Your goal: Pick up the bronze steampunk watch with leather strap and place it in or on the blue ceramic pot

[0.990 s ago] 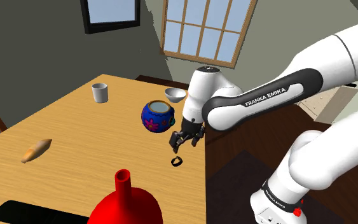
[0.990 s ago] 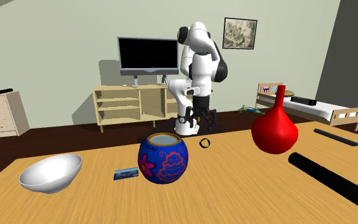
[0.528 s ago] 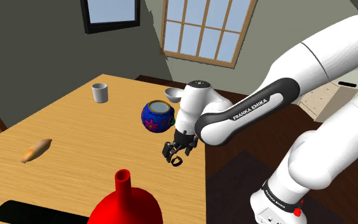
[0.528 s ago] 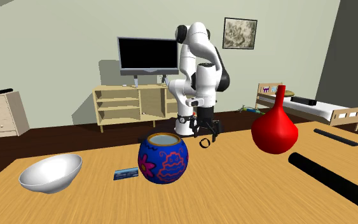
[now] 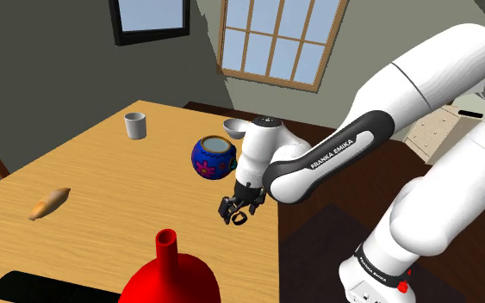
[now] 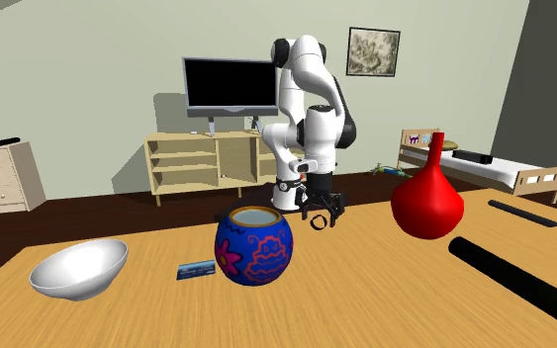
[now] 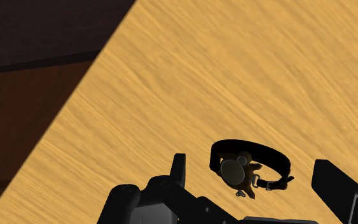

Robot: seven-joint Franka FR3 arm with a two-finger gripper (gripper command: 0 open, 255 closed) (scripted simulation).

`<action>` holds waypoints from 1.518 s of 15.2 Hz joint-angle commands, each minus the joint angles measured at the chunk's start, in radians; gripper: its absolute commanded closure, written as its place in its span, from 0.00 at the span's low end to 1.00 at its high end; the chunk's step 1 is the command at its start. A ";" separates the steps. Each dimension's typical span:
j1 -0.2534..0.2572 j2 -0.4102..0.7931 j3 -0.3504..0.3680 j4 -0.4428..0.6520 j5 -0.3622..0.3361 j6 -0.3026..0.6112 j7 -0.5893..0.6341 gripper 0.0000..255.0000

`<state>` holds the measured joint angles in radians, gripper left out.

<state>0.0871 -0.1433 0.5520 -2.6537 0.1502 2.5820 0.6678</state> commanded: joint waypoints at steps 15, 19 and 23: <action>0.009 -0.044 -0.009 0.010 0.027 -0.051 -0.020 1.00; 0.020 -0.098 -0.023 0.028 0.051 -0.120 -0.039 1.00; 0.028 -0.147 -0.038 0.049 0.067 -0.187 -0.052 1.00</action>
<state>0.1131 -0.2781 0.5176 -2.6090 0.2130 2.4109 0.6187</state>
